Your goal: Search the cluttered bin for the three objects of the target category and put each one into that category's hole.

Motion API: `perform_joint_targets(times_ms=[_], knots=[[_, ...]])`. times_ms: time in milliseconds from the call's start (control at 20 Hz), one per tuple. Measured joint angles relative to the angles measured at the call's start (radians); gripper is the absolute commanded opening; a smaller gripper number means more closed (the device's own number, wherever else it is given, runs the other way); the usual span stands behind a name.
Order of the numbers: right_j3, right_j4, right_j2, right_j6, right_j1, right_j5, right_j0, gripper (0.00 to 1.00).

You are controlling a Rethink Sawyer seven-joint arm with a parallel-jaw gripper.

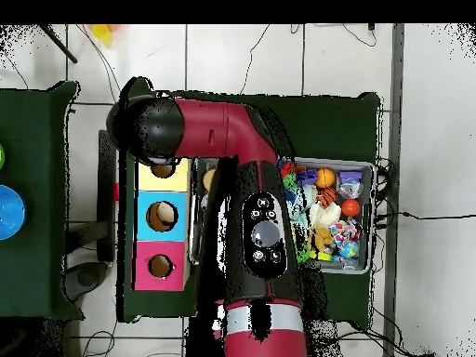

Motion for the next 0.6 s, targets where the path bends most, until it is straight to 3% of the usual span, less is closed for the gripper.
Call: perform_joint_targets(times_ms=[600], knots=[[0.042,-0.007,0.000,0.000,0.012,-0.056,0.000,0.00]])
